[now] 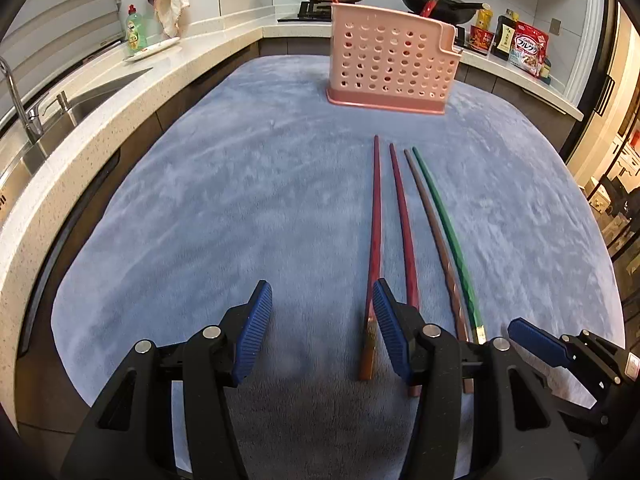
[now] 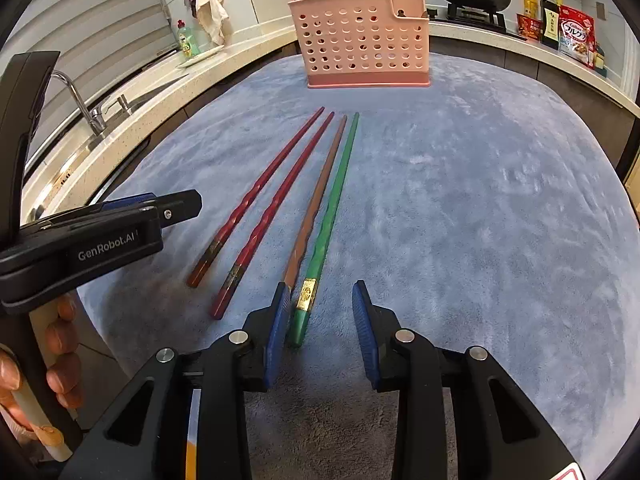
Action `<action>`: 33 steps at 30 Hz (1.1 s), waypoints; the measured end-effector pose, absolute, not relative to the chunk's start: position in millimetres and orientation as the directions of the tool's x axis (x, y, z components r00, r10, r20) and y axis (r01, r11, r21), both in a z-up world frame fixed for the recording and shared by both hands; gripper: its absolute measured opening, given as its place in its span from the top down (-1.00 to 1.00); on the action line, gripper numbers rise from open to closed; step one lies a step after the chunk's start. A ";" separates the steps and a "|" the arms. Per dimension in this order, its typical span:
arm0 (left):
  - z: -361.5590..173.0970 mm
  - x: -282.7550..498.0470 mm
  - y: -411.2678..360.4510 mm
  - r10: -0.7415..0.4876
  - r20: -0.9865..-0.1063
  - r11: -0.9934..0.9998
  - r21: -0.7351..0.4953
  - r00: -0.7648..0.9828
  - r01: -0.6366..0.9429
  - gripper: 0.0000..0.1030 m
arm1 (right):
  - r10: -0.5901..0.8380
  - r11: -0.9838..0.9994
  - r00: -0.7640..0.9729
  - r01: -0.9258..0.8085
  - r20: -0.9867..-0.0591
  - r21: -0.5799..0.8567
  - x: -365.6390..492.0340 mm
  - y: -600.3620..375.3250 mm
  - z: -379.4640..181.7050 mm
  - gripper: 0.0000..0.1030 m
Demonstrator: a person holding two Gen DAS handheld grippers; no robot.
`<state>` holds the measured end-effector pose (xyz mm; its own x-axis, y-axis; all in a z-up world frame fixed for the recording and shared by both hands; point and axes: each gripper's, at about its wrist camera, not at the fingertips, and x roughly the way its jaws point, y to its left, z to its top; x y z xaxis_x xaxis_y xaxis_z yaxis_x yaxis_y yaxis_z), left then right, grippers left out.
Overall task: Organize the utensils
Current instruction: 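Move both open tools back down to the remaining chopsticks on the mat, then grasp the green chopstick with the right tool while the left tool grasps a dark red chopstick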
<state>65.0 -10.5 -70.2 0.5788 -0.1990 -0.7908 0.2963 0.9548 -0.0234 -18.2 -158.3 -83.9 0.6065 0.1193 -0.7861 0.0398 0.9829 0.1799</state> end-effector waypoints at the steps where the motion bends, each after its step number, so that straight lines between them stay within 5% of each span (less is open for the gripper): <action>1: -71.5 64.4 -10.0 -0.200 -0.793 0.955 -0.025 0.576 0.297 0.03 | 0.118 0.983 0.601 0.040 -0.791 0.178 -18.0 -157.1 -86.0 0.49; 11: -81.9 60.1 -8.2 -0.208 -0.811 0.951 -0.037 0.548 0.306 0.03 | 0.112 0.985 0.589 0.041 -0.800 0.168 -19.6 -154.2 -94.3 0.59; 17: -87.0 56.2 -11.5 -0.219 -0.819 0.945 -0.043 0.531 0.324 0.03 | 0.098 0.986 0.591 0.054 -0.801 0.160 -20.0 -159.0 -94.9 0.87; 28: -97.6 55.2 -16.1 -0.206 -0.835 0.942 -0.028 0.511 0.334 0.04 | 0.106 0.979 0.593 0.079 -0.798 0.189 -22.8 -169.4 -96.7 0.87; 33: -97.8 55.7 -17.6 -0.206 -0.834 0.940 -0.024 0.512 0.339 0.27 | 0.107 0.978 0.593 0.079 -0.798 0.191 -23.1 -169.7 -96.7 0.87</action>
